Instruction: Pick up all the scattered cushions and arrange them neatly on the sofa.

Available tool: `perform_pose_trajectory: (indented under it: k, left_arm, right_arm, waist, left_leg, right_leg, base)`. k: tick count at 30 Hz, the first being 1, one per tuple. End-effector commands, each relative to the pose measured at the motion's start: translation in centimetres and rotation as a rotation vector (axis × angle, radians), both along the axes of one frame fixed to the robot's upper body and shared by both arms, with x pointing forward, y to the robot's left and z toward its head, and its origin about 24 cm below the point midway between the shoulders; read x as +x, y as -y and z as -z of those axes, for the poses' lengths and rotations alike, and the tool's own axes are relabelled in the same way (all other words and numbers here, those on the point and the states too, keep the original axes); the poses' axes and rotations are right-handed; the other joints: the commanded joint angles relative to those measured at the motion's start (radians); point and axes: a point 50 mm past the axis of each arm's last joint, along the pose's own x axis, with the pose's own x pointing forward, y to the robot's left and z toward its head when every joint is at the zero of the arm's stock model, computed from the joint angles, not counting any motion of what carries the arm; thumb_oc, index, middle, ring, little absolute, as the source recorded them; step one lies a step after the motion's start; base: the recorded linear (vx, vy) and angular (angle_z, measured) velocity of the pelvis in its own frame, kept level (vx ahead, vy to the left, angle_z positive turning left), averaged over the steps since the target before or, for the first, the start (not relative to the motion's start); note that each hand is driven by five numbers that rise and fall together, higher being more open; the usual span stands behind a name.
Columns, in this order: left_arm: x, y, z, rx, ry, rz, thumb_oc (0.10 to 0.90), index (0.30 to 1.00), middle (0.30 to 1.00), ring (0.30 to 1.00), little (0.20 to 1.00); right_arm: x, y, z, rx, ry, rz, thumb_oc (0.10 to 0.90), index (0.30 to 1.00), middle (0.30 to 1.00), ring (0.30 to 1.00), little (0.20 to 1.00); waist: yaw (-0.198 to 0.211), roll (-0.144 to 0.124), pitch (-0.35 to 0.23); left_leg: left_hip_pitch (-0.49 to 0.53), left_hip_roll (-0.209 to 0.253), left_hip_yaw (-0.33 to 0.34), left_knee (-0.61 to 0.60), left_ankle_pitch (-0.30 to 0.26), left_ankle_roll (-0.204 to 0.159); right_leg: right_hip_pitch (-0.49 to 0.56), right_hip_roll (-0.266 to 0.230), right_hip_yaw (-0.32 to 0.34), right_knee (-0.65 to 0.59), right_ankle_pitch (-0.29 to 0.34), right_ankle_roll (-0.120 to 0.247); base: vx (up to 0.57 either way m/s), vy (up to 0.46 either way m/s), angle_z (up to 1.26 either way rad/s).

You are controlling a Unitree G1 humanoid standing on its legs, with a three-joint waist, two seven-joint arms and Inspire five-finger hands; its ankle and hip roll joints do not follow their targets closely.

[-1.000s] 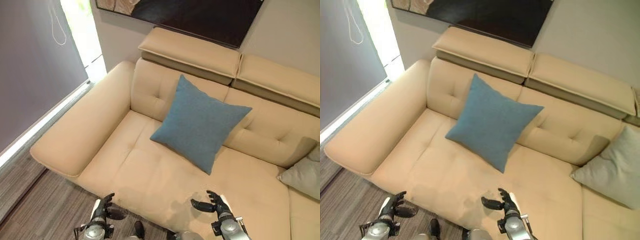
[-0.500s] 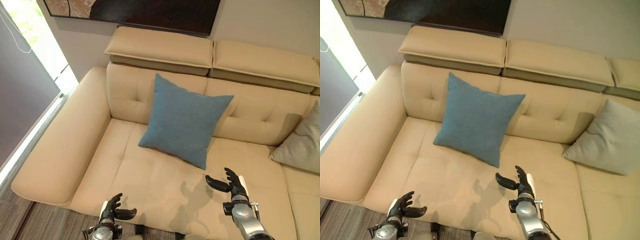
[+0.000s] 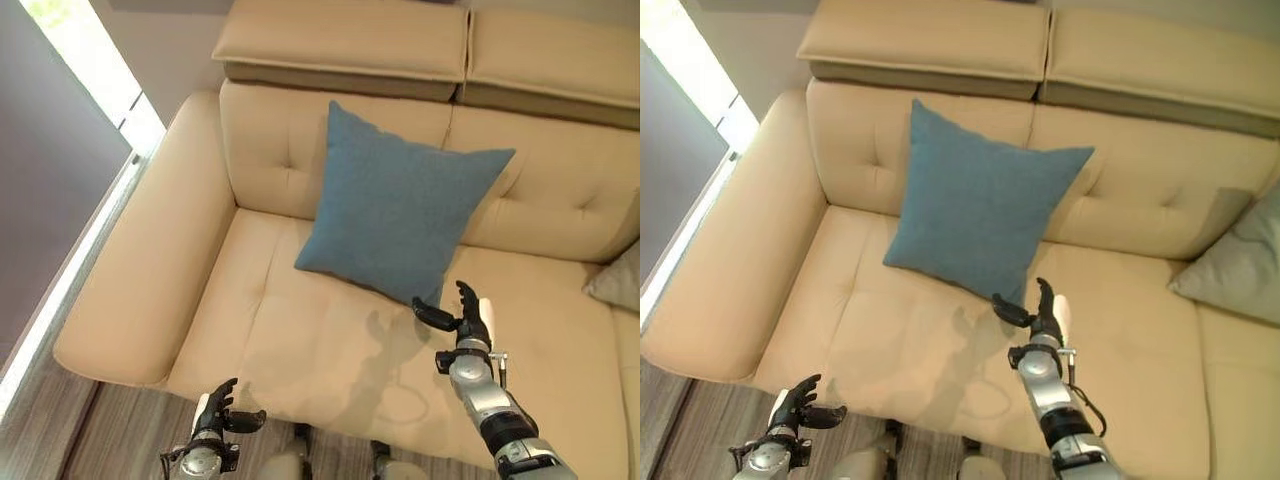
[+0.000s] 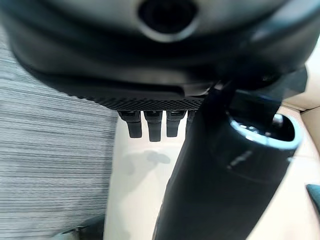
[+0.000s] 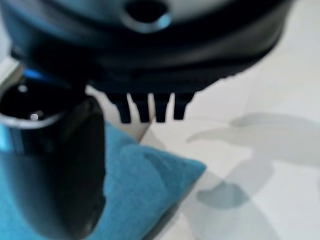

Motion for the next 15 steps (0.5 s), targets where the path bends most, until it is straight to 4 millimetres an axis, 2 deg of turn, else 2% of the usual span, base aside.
perform_pose_trajectory:
  k: [1, 3, 5, 6, 8, 11, 14, 15]
  left_arm:
    - [1.8, -0.5, -1.0, 0.045, 0.093, 0.000, 0.800, 0.900, 0.900, 0.900, 0.900]
    - [2.0, -0.4, -1.0, 0.043, 0.096, 0.008, 0.800, 0.900, 0.900, 0.900, 0.900]
    - [2.7, 0.1, -1.3, 0.034, 0.116, 0.036, 0.800, 0.900, 0.900, 0.900, 0.900]
    - [2.8, 0.1, -1.3, 0.033, 0.117, 0.036, 0.800, 0.900, 0.900, 0.900, 0.900]
    - [3.4, 0.3, -1.6, 0.023, 0.137, 0.051, 0.800, 0.900, 0.900, 0.900, 0.900]
    - [4.0, 0.6, -2.1, 0.014, 0.163, 0.069, 0.800, 0.900, 0.900, 0.900, 0.900]
    - [4.5, 0.6, -2.4, 0.013, 0.180, 0.079, 0.800, 0.900, 0.900, 0.900, 0.900]
    - [4.9, 0.6, -2.6, 0.014, 0.190, 0.083, 0.800, 0.900, 0.900, 0.900, 0.900]
  right_arm:
    - [2.8, 1.8, -5.5, -0.070, 0.220, 0.047, 0.800, 0.900, 0.900, 0.900, 0.900]
    - [3.1, 2.1, -6.1, -0.072, 0.234, 0.057, 0.800, 0.900, 0.900, 0.900, 0.900]
    - [4.3, 3.2, -8.3, -0.061, 0.291, 0.095, 0.800, 0.900, 0.900, 0.900, 0.900]
    - [4.3, 3.2, -8.3, -0.061, 0.291, 0.095, 0.800, 0.900, 0.900, 0.900, 0.900]
    - [4.9, 4.0, -9.9, -0.035, 0.342, 0.126, 0.800, 0.900, 0.900, 0.900, 0.900]
    - [5.2, 4.9, -11.2, -0.034, 0.368, 0.146, 0.800, 0.900, 0.900, 0.900, 0.900]
    - [5.5, 5.5, -11.9, -0.054, 0.364, 0.137, 0.800, 0.900, 0.900, 0.900, 0.900]
    - [5.7, 5.8, -12.5, -0.059, 0.367, 0.135, 0.525, 0.488, 0.488, 0.488, 0.488]
  waist:
    - [0.031, -0.010, 0.006]
    - [0.033, -0.003, 0.010]
    - [0.044, 0.026, 0.027]
    - [0.043, 0.027, 0.026]
    - [0.053, 0.044, 0.031]
    - [0.063, 0.058, 0.032]
    - [0.069, 0.060, 0.034]
    - [0.072, 0.059, 0.034]
  left_leg:
    - [-0.011, 0.001, 0.009, 0.001, -0.104, -0.035]
    - [-0.023, 0.000, 0.007, 0.001, -0.098, -0.038]
    - [-0.060, -0.003, 0.000, 0.001, -0.081, -0.048]
    - [-0.062, -0.003, -0.001, 0.001, -0.081, -0.048]
    - [-0.086, -0.003, -0.009, 0.001, -0.069, -0.058]
    - [-0.110, -0.005, -0.019, 0.001, -0.061, -0.068]
    - [-0.117, -0.006, -0.027, 0.001, -0.061, -0.072]
    - [-0.121, -0.006, -0.031, 0.001, -0.059, -0.074]
  right_leg:
    - [-0.118, -0.024, -0.047, 0.115, -0.058, 0.029]
    - [-0.131, -0.025, -0.049, 0.121, -0.058, 0.029]
    - [-0.167, -0.029, -0.060, 0.141, -0.059, 0.026]
    - [-0.169, -0.029, -0.061, 0.142, -0.059, 0.026]
    - [-0.187, -0.033, -0.075, 0.151, -0.062, 0.025]
    - [-0.204, -0.036, -0.095, 0.163, -0.068, 0.024]
    - [-0.210, -0.038, -0.107, 0.174, -0.076, 0.024]
    - [-0.211, -0.038, -0.115, 0.179, -0.079, 0.024]
  base:
    - [-0.02, -0.001, 0.12]
    - [-0.02, -0.009, 0.08]
    - [-0.03, -0.004, 0.08]
    - [0.00, -0.005, 0.12]
    - [0.00, -0.035, 0.10]
    - [0.00, -0.038, 0.27]
    - [0.02, -0.047, 0.25]
    - [0.03, -0.042, 0.14]
